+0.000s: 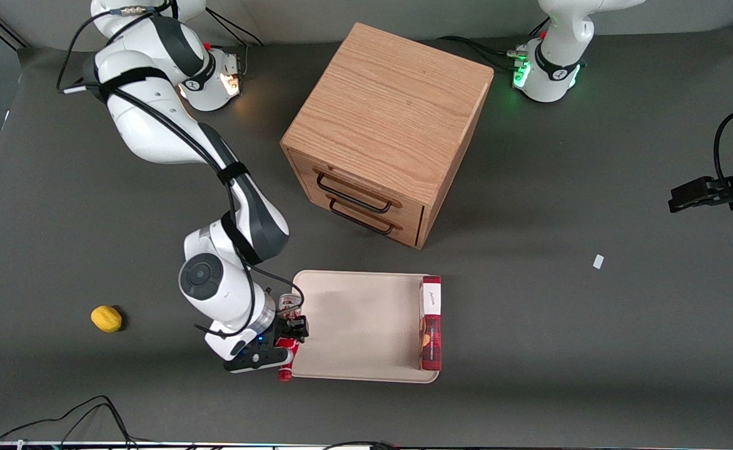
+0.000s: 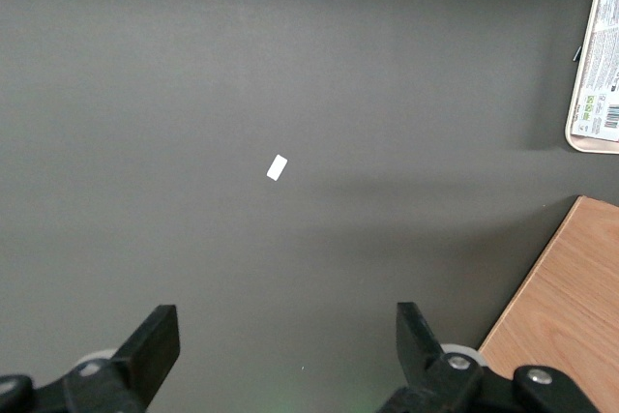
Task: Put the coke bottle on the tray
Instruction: 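Carry the upright bottle over the cream tray with the right gripper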
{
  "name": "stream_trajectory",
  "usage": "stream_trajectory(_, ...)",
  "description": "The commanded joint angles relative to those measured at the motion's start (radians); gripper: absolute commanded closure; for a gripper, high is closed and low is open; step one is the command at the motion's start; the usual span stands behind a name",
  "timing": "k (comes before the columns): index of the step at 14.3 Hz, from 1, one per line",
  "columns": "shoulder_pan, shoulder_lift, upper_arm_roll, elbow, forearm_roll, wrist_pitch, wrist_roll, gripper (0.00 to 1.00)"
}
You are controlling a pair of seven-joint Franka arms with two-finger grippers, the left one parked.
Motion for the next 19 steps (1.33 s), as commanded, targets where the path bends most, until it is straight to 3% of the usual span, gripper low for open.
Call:
stream_trajectory(1,-0.002,0.058,0.031,0.060,-0.010,0.001,0.002,0.76)
stream_trajectory(4,-0.002,0.086,0.032,0.056,0.002,0.004,0.029,0.76)
stream_trajectory(7,-0.002,0.092,0.025,0.052,0.056,0.006,0.035,0.75)
stream_trajectory(11,-0.002,0.114,0.022,0.053,0.054,0.016,0.037,0.58)
stream_trajectory(13,-0.002,0.126,0.020,0.053,0.054,0.021,0.038,0.57)
stream_trajectory(16,0.000,0.128,0.019,0.049,0.054,0.023,0.071,0.36)
stream_trajectory(17,0.000,0.129,0.019,0.049,0.054,0.024,0.071,0.19)
stream_trajectory(19,0.000,0.134,0.019,0.046,0.054,0.033,0.068,0.14)
